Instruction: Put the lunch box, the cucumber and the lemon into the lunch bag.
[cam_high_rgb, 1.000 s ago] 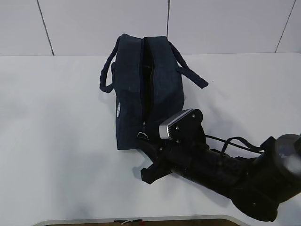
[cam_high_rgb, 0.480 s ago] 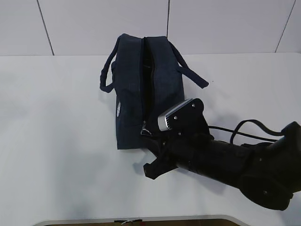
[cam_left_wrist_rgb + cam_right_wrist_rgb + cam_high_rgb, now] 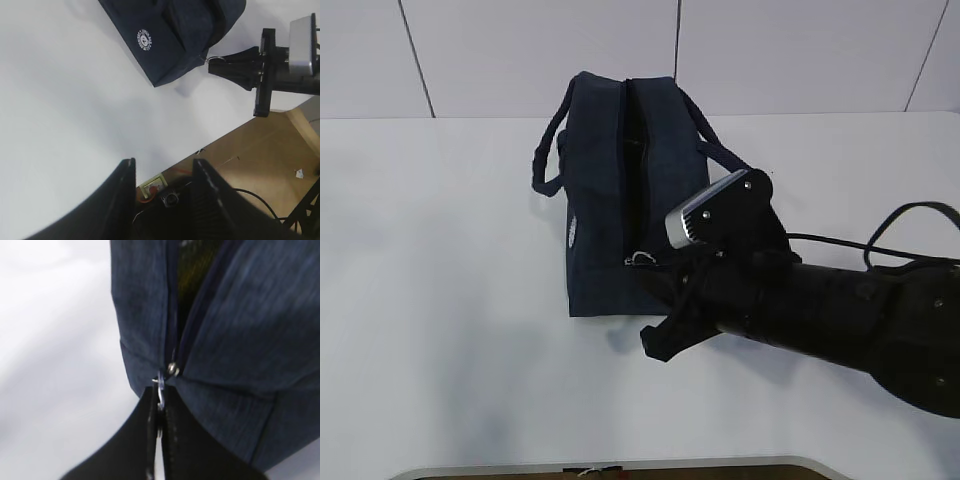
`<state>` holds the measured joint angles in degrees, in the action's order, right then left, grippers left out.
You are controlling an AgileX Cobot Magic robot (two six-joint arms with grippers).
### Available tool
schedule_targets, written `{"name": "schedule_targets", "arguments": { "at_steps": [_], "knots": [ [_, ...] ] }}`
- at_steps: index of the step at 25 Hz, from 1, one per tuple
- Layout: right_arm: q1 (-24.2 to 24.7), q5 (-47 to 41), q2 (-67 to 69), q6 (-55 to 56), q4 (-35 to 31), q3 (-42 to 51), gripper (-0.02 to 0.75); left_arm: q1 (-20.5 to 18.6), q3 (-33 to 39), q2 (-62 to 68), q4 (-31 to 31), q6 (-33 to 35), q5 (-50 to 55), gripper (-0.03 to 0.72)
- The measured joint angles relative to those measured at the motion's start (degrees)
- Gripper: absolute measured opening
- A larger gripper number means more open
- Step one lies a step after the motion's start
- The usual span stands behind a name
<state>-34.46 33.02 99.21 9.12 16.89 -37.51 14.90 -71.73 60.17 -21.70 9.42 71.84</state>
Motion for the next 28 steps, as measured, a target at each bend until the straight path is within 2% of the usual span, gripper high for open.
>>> {"name": "schedule_targets", "arguments": {
  "at_steps": [17,24,28],
  "knots": [
    [0.0,-11.1,-8.3,0.2,0.4,-1.8,0.005,0.0,0.2,8.6,0.0,0.9,-0.1,0.245],
    [0.0,-18.8,-10.0,0.2,2.2,-8.1,0.005,0.0,4.5,12.0,0.0,4.5,-0.6,0.245],
    [0.0,-24.2,-10.8,0.2,2.5,-11.3,0.005,0.0,8.2,12.7,0.0,6.3,-4.9,0.245]
  ]
}}
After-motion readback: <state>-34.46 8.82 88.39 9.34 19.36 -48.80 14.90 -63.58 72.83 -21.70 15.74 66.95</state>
